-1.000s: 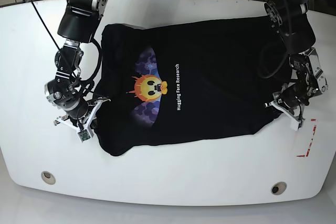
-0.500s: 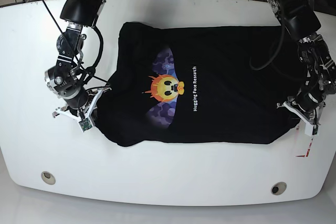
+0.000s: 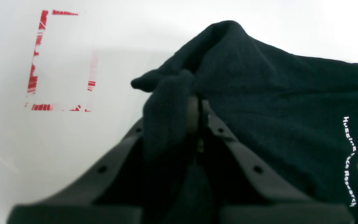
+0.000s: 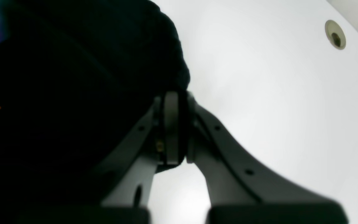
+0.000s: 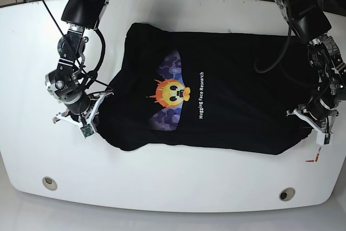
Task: Layout the t-shirt on the table in an organized manner, then fold the t-shirt properly
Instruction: 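Lift the hem with both grippers, raising the shirt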
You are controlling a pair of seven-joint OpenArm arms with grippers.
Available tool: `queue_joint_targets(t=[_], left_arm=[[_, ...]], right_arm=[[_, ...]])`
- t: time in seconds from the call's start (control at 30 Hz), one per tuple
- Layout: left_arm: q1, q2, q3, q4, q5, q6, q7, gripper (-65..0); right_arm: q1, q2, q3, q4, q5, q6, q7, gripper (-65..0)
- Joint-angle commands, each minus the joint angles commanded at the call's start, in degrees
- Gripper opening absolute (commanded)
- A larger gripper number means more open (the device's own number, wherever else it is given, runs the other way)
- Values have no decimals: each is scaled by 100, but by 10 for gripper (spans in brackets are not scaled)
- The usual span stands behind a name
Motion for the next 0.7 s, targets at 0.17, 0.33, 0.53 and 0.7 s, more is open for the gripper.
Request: queue_joint_targets(t=[0.17,0.33,0.53,0.7], left_arm=[[26,0,0,0,0,0,0,-650],[-62,0,-18,9,0,53,-18,-650],[-668,0,-44,79,0,589,-26,-650],[-1222,0,9,308,35,633,9,-650]], right_arm=[[-97,0,0,-9,26,0,0,-648],[35,0,0,-18,9,0,0,-648],[554,44,-9,-18,-18,0,-9,-648],[1125,264,-62,-18,-9,0,-343,-648]])
